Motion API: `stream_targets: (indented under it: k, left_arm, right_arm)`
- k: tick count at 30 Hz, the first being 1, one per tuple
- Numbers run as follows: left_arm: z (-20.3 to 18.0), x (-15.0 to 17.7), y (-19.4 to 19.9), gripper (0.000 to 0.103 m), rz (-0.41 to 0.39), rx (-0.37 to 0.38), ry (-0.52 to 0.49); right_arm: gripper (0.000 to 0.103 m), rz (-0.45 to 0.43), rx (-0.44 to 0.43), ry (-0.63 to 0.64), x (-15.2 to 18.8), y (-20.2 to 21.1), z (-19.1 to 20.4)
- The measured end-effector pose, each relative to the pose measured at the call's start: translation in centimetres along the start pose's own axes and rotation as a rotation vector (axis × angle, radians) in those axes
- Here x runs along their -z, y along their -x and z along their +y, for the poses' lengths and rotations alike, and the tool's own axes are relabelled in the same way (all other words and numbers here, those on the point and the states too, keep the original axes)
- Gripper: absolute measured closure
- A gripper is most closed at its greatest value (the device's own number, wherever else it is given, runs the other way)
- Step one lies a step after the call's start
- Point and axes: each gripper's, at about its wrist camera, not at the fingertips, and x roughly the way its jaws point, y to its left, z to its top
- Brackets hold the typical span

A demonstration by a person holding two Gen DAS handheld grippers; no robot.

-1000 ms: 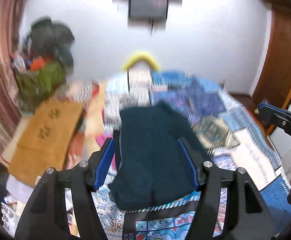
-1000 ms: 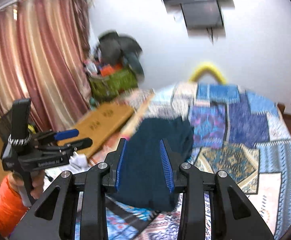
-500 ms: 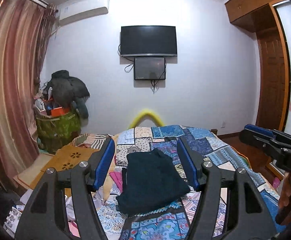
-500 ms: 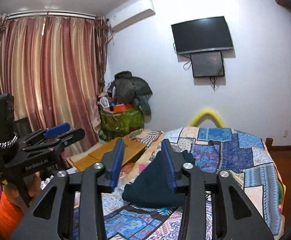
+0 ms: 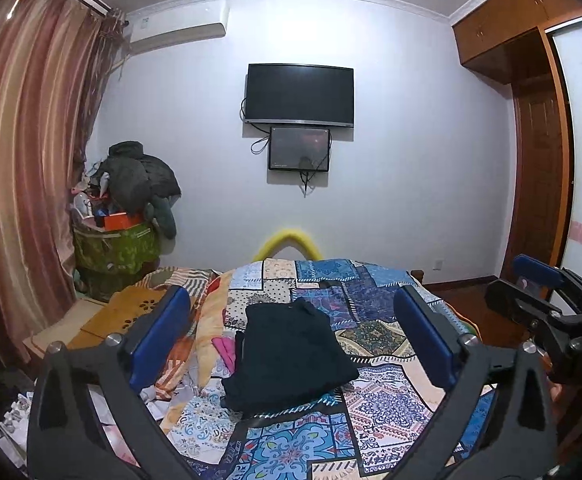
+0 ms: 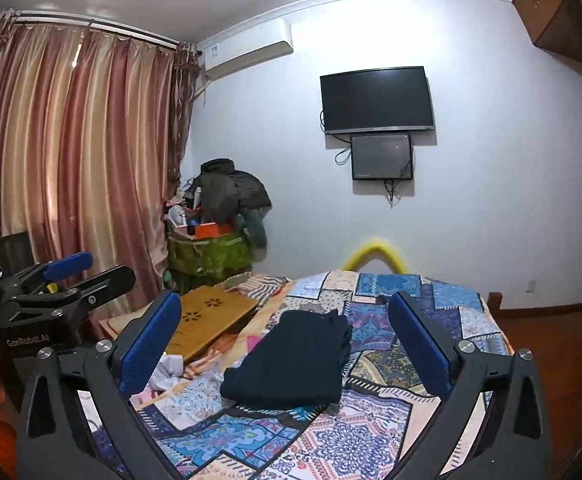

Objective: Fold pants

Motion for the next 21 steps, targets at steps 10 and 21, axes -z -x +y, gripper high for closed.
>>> stream_targets:
  k: [10, 21]
  left_arm:
    - [-0.7, 0.3, 0.6, 0.0, -0.014, -0.001, -0.004]
    - [-0.6, 0.5, 0.4, 0.0, -0.006, 0.009, 0.002]
  right_arm:
    - [0.0, 0.007, 0.015, -0.009, 0.6, 0.0, -0.3]
    - [0.0, 0.019, 0.027, -0.016, 1.3, 0.3, -0.6]
